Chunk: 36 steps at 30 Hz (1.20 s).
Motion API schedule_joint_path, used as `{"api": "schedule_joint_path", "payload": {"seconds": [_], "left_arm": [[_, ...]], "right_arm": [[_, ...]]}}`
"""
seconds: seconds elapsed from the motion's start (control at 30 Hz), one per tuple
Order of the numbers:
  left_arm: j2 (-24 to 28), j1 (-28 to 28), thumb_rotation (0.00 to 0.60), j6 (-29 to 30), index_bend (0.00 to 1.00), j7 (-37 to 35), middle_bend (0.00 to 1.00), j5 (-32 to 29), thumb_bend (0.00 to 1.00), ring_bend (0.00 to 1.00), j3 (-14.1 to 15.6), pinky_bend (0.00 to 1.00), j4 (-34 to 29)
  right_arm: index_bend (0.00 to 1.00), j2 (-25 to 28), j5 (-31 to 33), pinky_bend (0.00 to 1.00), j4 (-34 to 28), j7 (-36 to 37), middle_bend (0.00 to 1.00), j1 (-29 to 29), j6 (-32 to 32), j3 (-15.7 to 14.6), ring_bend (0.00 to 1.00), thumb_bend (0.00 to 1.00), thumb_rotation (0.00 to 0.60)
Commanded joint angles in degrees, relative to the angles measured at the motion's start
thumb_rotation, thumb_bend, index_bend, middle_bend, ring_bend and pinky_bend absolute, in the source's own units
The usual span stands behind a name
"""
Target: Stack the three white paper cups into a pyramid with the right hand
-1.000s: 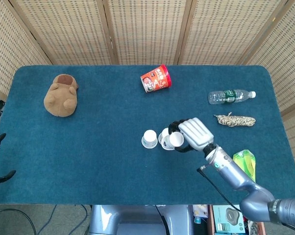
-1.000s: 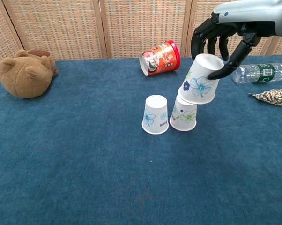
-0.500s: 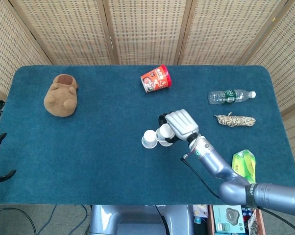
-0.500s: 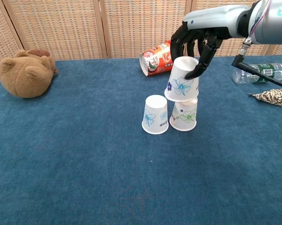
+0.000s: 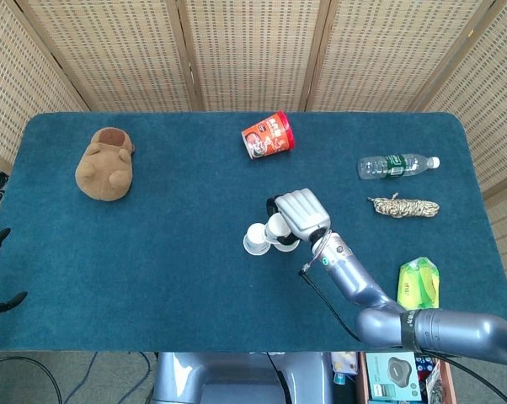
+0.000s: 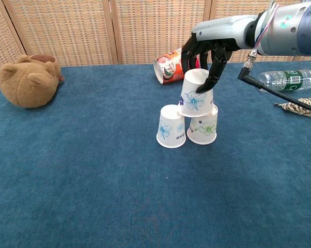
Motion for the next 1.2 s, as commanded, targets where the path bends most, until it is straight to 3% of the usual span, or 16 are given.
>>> {"api": "schedule_joint_path", "payload": {"seconds": [0.03, 0.3, 0.43, 0.6, 0.77, 0.97, 1.2], "left_arm": [[0.0, 0.0, 0.600, -0.1, 0.00, 0.1, 0.00, 0.0, 0.06, 0.00, 0.1, 0.00, 0.0], [0.0, 0.0, 0.600, -0.1, 0.00, 0.2, 0.00, -0.1, 0.06, 0.00, 0.1, 0.00, -0.1], [0.1, 0.0, 0.600, 0.0, 0.00, 0.0, 0.00, -0.1, 0.06, 0.00, 0.1, 0.00, -0.1], [0.2, 0.1, 0.600, 0.0, 0.00, -0.3, 0.00, -0.2, 0.06, 0.00, 0.0, 0.00, -0.1], [0.3, 0.1, 0.600, 0.1, 0.00, -0.4, 0.00, -0.1, 0.06, 0.00, 0.1, 0.00, -0.2], [0.3, 0.1, 0.600, 0.1, 0.00, -0.4, 0.00, -0.1, 0.06, 0.00, 0.1, 0.00, -0.2], [0.3, 0.1, 0.600, 0.2, 0.00, -0.5, 0.00, 0.0, 0.06, 0.00, 0.1, 0.00, -0.1]], "right_arm": [[0.48, 0.0, 0.1, 0.56, -0.1, 0.0, 0.56, 0.2, 0.2, -0.1, 0.48, 0.43, 0.600], [0.48, -0.7, 0.2, 0.56, 0.2, 0.0, 0.55, 0.7, 0.8, -0.2, 0.48, 0.43, 0.600], [0.47, -0.7, 0.7, 0.54, 0.3, -0.1, 0.48, 1.0, 0.4, -0.5, 0.44, 0.38, 0.600], [0.42, 0.0, 0.6, 0.37, 0.2, -0.5, 0.38, 1.4, -0.2, -1.0, 0.33, 0.32, 0.600], [0.38, 0.7, -0.2, 0.33, -0.8, -0.3, 0.31, 1.3, 0.0, -1.3, 0.29, 0.29, 0.600], [0.23, 1.8, -1.9, 0.26, -2.1, 0.5, 0.19, 0.8, 0.5, -1.2, 0.23, 0.20, 0.600], [0.15, 6.3, -6.8, 0.11, -7.3, 2.0, 0.09, -1.9, 5.0, -0.5, 0.12, 0.17, 0.600]]}}
